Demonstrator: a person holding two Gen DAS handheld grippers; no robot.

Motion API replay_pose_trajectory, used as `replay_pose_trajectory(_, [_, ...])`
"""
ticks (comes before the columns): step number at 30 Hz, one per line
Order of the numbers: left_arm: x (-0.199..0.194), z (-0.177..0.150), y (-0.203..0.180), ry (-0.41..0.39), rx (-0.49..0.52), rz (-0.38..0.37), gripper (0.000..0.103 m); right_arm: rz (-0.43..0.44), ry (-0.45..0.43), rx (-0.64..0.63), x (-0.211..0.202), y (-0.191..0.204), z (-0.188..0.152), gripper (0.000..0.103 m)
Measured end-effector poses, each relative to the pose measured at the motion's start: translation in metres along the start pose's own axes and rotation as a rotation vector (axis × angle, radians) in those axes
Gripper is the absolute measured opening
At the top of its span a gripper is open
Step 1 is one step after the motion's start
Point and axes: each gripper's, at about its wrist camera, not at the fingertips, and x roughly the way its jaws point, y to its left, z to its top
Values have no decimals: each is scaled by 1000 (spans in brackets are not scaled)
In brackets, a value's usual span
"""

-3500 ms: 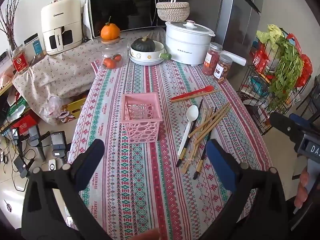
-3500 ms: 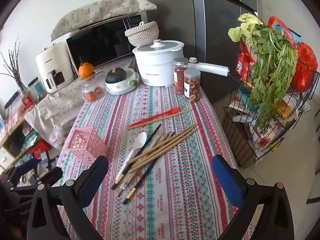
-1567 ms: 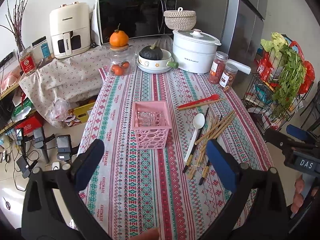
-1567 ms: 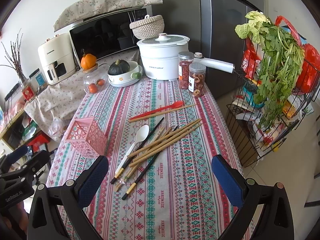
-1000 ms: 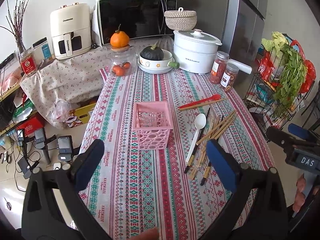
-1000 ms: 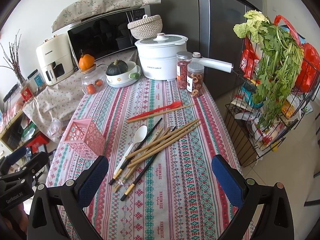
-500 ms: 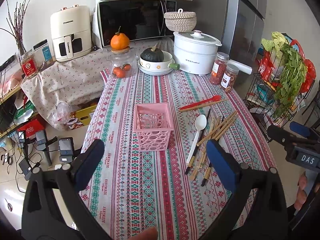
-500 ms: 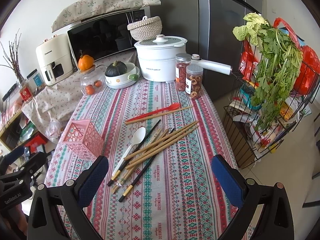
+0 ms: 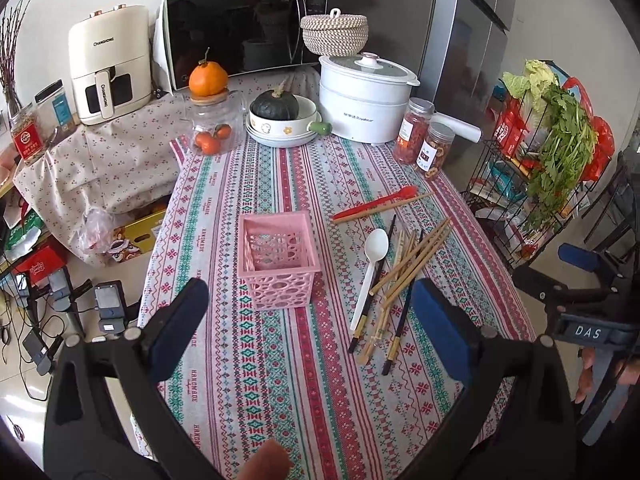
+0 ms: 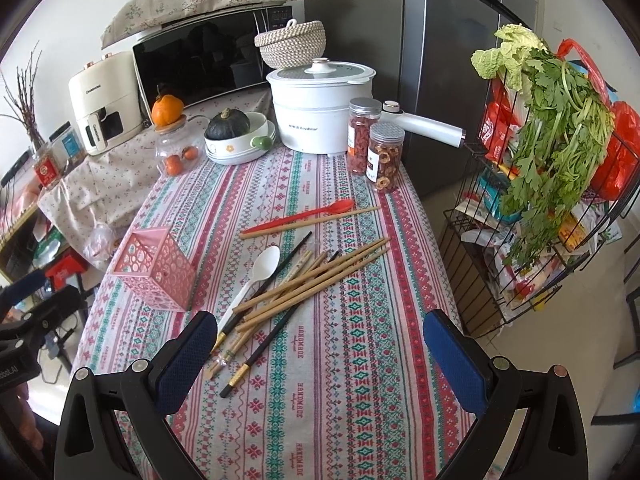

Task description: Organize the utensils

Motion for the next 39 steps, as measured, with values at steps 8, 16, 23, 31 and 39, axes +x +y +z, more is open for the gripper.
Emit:
replay_pose_trajectory(8, [11,27,-6,84,45,-17,101,54,94,44,5,-20,26,103])
replay_pose_trajectory(16, [42,55,-38,157,160,-55,101,32,133,73,35,-50,45,102])
replay_pose_trajectory(23, [97,74,-69,248,199,-91,97,36,180,86,65,-68,44,100])
replay_pose_trajectory(31, [181,95,-95,392,250,-94,63,120,272,154,102,-85,39,100])
replay_pose_trajectory(39, [270,108,-119,467,299,-49,40,145,331,210,139,-98,37,82])
